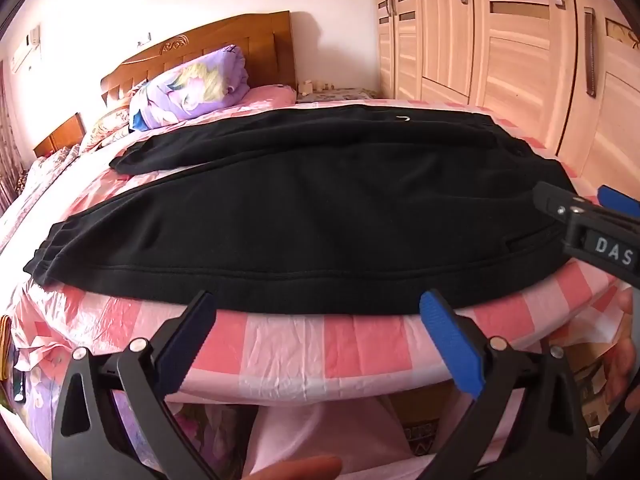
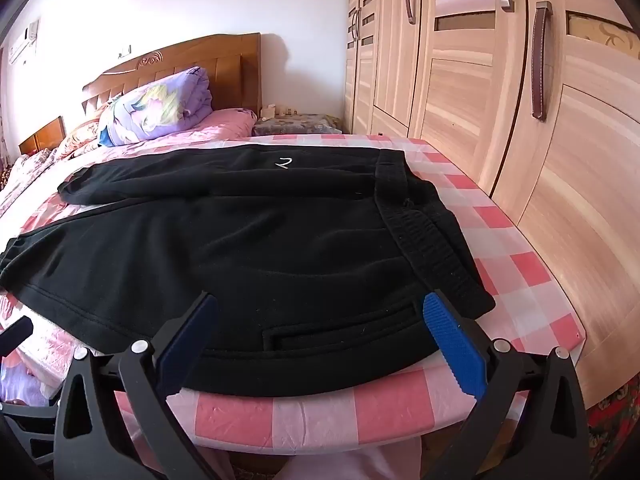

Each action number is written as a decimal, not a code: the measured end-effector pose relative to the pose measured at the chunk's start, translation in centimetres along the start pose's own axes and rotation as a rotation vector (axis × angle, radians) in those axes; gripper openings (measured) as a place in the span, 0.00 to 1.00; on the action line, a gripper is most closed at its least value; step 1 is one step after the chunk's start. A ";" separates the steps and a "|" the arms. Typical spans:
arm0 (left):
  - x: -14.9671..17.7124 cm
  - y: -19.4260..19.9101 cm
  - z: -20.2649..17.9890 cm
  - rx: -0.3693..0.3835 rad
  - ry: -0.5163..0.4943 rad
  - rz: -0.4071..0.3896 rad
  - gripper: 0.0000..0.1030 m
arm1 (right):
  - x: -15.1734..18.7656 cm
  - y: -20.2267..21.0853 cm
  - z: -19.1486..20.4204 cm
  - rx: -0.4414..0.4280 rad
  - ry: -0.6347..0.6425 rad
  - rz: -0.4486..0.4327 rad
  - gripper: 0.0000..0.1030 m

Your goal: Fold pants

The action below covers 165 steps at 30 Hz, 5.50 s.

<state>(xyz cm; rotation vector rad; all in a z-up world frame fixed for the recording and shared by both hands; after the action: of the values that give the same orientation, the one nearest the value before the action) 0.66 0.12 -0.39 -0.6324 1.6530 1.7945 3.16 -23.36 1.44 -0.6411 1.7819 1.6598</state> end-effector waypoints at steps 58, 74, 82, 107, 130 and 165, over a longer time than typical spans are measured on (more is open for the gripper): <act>0.1 -0.4 3.1 -0.019 0.129 0.027 0.99 | 0.5 0.1 0.2 -0.048 0.010 -0.001 0.96; 0.4 -0.3 3.4 -0.021 0.127 0.006 0.99 | 0.5 0.1 0.0 -0.057 0.006 -0.004 0.96; 0.6 0.2 3.2 0.017 0.104 -0.010 0.99 | 0.6 -0.1 -0.3 -0.059 -0.014 0.005 0.96; 1.0 0.2 4.6 -0.032 0.142 0.013 0.99 | -1.8 -0.3 -1.9 -0.132 0.006 -0.053 0.96; -28.8 -23.4 10.4 0.362 -0.100 0.237 0.96 | -28.6 -29.9 -8.0 -0.389 0.197 0.394 0.96; -32.1 -34.5 10.8 0.500 0.374 0.635 0.48 | -12.6 -13.4 -0.9 -0.338 0.735 -0.097 0.08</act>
<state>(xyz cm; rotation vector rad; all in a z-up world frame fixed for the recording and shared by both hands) 48.27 8.26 -0.77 -0.2259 2.6685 1.5941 21.38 -26.25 1.19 -1.6303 1.8909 1.8047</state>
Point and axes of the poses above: each gripper's, at about its wrist camera, not at the fingertips, and y roughly against the way its jaws point, z to its left, x to its underside, the point moved 1 cm from there along -y, roughly the way its jaws point, and after that the axes turned 7 degrees about z, right-handed, at the moved point
